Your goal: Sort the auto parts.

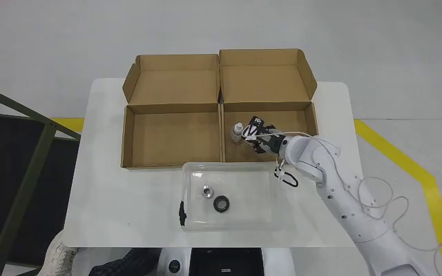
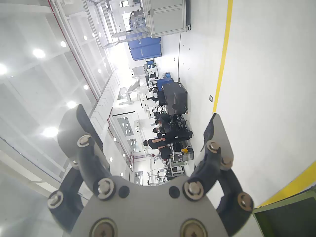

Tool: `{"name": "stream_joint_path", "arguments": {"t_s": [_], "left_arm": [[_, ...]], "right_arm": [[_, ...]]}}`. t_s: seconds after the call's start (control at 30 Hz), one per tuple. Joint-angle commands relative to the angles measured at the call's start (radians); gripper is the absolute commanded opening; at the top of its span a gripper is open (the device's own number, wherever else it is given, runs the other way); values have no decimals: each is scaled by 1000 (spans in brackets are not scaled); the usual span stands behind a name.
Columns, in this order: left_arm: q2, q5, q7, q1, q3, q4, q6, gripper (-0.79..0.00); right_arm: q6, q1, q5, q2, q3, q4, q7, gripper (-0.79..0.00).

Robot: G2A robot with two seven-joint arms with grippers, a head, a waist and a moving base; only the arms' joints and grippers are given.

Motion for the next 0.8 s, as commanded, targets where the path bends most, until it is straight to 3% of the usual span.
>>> {"name": "stream_joint_path", "arguments": {"t_s": [0.0, 0.1, 0.27, 0.77], "left_arm": [[0, 0, 0, 0, 0, 0, 0, 0], [0, 0, 0, 0, 0, 0, 0, 0], [0, 0, 0, 0, 0, 0, 0, 0], [0, 0, 0, 0, 0, 0, 0, 0]], "right_arm": [[-2, -16, 0, 5, 20, -36, 4, -305], [-13, -47, 6, 13, 53, -95, 13, -212], [-55, -105, 22, 27, 104, -195, 31, -148], [-199, -313, 76, 60, 186, -421, -45, -126]]}}
